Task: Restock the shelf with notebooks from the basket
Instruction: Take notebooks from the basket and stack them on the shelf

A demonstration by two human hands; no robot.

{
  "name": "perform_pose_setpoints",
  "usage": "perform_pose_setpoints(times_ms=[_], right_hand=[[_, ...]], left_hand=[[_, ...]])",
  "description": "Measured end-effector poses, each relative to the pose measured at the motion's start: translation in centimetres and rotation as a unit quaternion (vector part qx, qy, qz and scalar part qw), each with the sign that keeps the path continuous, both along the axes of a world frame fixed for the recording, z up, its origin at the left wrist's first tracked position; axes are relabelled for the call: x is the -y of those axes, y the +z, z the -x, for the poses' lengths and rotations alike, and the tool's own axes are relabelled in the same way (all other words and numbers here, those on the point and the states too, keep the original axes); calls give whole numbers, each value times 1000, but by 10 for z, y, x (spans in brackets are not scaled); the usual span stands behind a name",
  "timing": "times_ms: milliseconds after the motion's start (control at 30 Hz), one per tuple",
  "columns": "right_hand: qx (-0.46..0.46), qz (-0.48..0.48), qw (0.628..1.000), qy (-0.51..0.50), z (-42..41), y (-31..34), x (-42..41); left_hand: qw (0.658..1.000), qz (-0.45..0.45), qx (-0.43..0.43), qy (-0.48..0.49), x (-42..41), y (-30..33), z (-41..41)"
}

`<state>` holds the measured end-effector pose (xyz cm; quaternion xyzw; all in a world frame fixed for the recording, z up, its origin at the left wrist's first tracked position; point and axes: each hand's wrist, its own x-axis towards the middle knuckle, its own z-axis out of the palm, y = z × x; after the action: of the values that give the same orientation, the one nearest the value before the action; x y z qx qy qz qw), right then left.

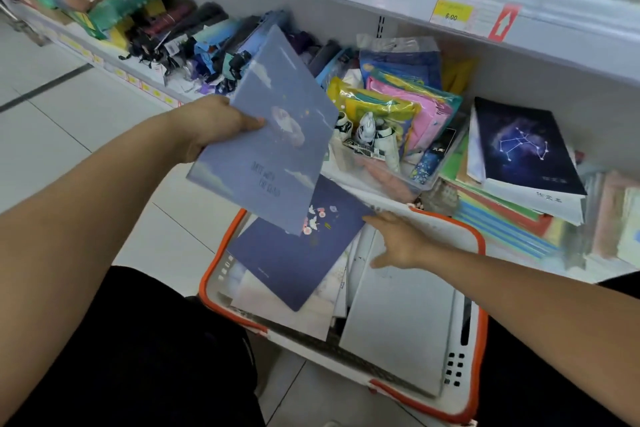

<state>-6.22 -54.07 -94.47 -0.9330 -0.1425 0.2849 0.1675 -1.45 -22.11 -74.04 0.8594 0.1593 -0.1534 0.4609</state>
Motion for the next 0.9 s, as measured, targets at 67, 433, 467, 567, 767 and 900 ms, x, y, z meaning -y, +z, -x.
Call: perform_pose_setpoints(times_ms=[67, 433, 467, 567, 767, 900], right_hand=[[42, 39, 998, 33, -2, -8, 5], [94, 176, 947, 252, -18, 19, 10], [55, 172, 947, 264, -22, 28, 8], [-49, 134, 952, 271, -35, 65, 1], [29, -43, 974, 222, -46, 184, -2], [167, -151, 961, 162, -53, 233, -5]], left_hand=[[1000, 0, 18, 19, -8, -4, 2], [996, -57, 65, -15, -16, -15, 7], [993, -91, 72, -29, -15, -15, 7], [978, -160, 112, -71, -12, -16, 9], [971, -71, 123, -192, 14, -10, 22], [951, 4, 117, -287, 47, -10, 33]])
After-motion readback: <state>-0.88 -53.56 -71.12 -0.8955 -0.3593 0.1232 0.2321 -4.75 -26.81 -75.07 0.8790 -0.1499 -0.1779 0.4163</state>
